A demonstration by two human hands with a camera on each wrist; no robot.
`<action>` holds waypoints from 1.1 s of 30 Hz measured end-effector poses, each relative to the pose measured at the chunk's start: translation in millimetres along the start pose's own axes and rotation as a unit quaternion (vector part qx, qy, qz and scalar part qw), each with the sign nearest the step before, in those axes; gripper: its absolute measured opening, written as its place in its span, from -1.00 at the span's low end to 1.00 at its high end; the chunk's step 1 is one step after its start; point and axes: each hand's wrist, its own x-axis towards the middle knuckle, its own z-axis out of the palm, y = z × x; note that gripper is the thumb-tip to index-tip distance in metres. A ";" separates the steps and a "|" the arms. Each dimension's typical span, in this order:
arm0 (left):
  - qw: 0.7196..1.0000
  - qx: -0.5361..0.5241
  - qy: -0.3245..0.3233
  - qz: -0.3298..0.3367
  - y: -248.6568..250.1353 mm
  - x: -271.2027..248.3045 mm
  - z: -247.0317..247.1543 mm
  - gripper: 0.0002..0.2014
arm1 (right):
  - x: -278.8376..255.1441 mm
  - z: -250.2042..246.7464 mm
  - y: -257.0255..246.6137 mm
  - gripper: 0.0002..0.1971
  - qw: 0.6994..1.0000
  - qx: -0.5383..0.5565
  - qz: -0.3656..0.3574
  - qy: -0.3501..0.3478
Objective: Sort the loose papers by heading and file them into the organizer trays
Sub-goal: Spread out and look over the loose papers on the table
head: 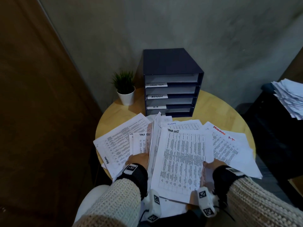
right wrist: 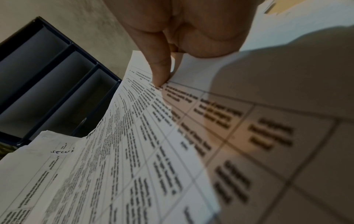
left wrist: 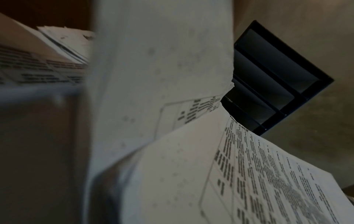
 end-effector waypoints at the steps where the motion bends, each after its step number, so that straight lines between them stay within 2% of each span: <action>1: 1.000 -0.021 0.010 -0.007 -2.2 4.1 1.2 -0.53 | 0.1 -0.2 0.5 -0.48 1.000 0.004 0.001 -0.001; 4: 0.994 -0.091 0.062 0.000 -3.9 6.9 2.6 -0.69 | 1.1 -0.9 1.3 -0.46 1.000 0.005 0.000 -0.002; 6: 0.987 -0.135 0.086 0.032 2.7 -4.9 0.2 -0.78 | 1.6 -0.7 0.9 -0.45 1.000 0.002 -0.001 -0.001; 11: 0.965 -0.211 0.128 0.085 23.2 -28.3 9.7 -0.43 | -2.8 -1.2 -1.2 -0.50 1.000 -0.002 -0.009 -0.001; 12: 0.960 -0.232 0.136 0.082 23.0 -28.2 9.8 -0.41 | -3.3 -1.0 -1.1 -0.51 1.000 -0.004 -0.010 0.000; 14: 0.957 -0.253 0.140 0.031 20.1 -27.1 2.0 -0.49 | -4.2 -1.0 -1.2 -0.51 1.000 -0.008 -0.006 0.000; 16: 0.969 -0.216 0.116 -0.014 14.7 -21.6 -8.5 -0.58 | -4.4 -1.0 -1.4 -0.50 1.000 -0.011 -0.006 -0.002; 18: 0.986 -0.132 0.090 -0.053 4.7 -15.5 -15.7 -0.58 | -6.0 -1.6 -2.1 -0.50 1.000 -0.016 -0.005 -0.003; 20: 0.990 -0.077 0.091 -0.070 -1.7 -10.3 -19.5 -0.56 | -7.1 -1.8 -2.1 -0.51 1.000 -0.021 -0.006 -0.002; 22: 0.995 -0.045 0.081 -0.047 -3.6 -3.4 -22.9 -0.55 | -7.2 -2.5 -2.2 -0.50 1.000 -0.028 -0.008 -0.001; 28: 0.995 -0.089 0.050 -0.024 7.1 -7.7 -32.3 -0.61 | -9.4 -4.4 -3.4 -0.51 0.999 -0.040 -0.020 -0.004; 30: 0.995 -0.069 0.070 0.007 11.4 -11.9 -28.9 -0.69 | -10.2 -3.9 -3.4 -0.53 0.999 -0.037 -0.022 -0.004; 33: 0.992 -0.075 0.099 0.010 20.3 -19.5 -29.0 -0.64 | -8.5 -3.0 -1.3 -0.53 0.999 -0.026 -0.024 -0.007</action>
